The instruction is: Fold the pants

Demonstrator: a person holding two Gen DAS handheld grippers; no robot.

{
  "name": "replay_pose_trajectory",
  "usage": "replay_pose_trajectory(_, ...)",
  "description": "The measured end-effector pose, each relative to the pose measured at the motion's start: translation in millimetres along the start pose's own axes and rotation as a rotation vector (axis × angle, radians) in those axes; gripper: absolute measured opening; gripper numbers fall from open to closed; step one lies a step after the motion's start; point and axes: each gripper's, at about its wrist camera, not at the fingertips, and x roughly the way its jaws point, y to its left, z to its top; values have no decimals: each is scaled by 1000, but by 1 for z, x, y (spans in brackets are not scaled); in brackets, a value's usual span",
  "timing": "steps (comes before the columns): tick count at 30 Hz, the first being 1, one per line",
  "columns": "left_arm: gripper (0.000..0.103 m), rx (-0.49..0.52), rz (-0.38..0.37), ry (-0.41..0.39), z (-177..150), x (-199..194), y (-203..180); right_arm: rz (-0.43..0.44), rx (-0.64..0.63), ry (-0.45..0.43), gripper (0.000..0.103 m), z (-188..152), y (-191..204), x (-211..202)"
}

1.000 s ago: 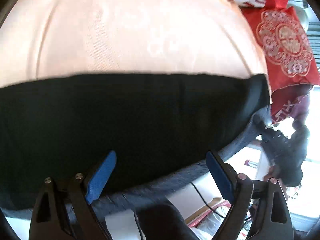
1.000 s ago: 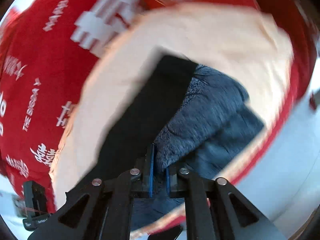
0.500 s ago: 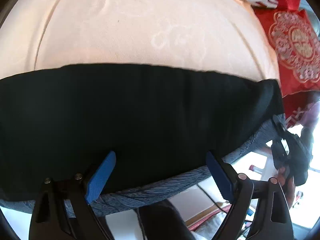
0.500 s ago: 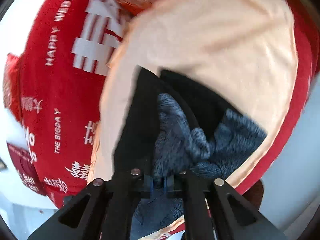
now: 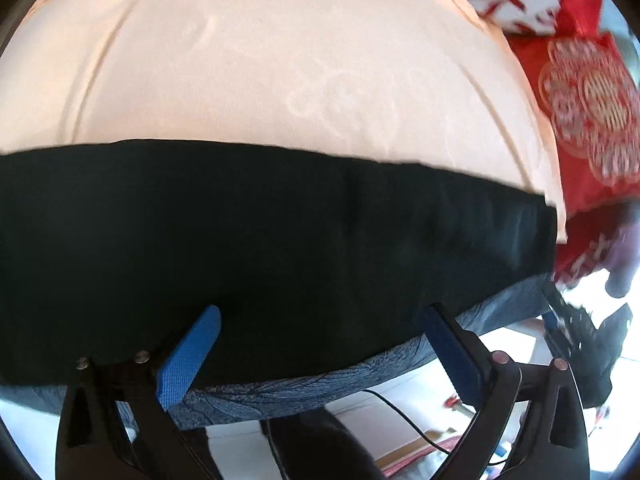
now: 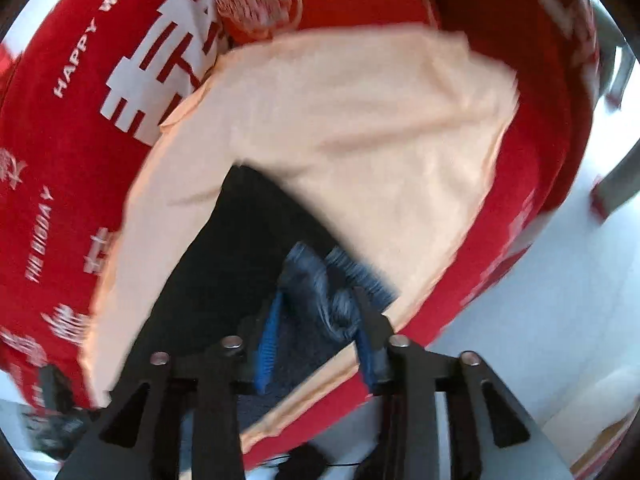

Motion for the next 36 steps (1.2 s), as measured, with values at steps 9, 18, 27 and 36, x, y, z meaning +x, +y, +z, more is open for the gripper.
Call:
replay_pose_trajectory(9, 101, -68, -30, -40, -5, -5, 11, 21, -541, 5, 74, 63, 63, 26)
replay_pose_trajectory(18, 101, -83, -46, -71, -10, -10, 23, 84, -653, 56, 16, 84, 92, 37)
replay_pose_trajectory(27, 101, -101, -14, -101, -5, -23, 35, -122, -531, 46, 63, 88, 73, 51)
replay_pose_trajectory(36, 101, -316, 131, -273, -9, -82, 142, 209, -938, 203, 63, -57, 212, 43)
